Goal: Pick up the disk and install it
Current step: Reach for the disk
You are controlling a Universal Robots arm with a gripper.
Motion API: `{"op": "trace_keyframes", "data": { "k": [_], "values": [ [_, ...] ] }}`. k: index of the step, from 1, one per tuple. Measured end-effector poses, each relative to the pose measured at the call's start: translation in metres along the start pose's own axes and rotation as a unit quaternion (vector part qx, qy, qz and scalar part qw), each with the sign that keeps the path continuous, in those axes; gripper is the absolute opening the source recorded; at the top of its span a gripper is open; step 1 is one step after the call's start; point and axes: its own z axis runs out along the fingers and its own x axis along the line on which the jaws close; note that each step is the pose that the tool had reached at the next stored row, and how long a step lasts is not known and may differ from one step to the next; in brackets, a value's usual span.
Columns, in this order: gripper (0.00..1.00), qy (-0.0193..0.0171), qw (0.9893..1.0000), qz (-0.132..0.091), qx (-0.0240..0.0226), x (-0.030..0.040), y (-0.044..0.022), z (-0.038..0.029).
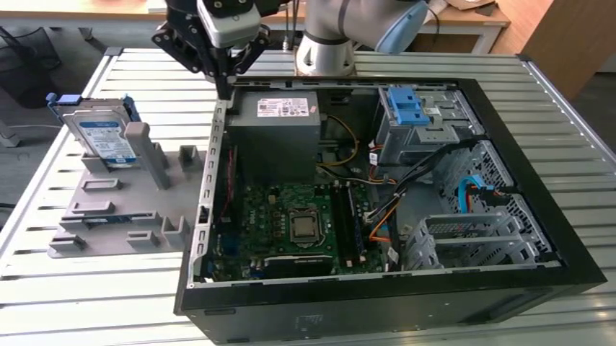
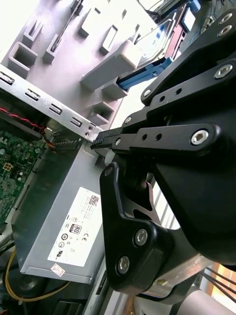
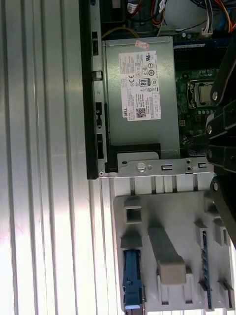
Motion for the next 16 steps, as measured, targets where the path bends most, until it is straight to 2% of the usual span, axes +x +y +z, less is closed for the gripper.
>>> {"op": "trace_keyframes", "data": {
  "k": [16],
  "values": [
    [0.11,0.0011,1.0,0.0,0.0001,0.0108,-0.0009,0.0021]
  ]
}}
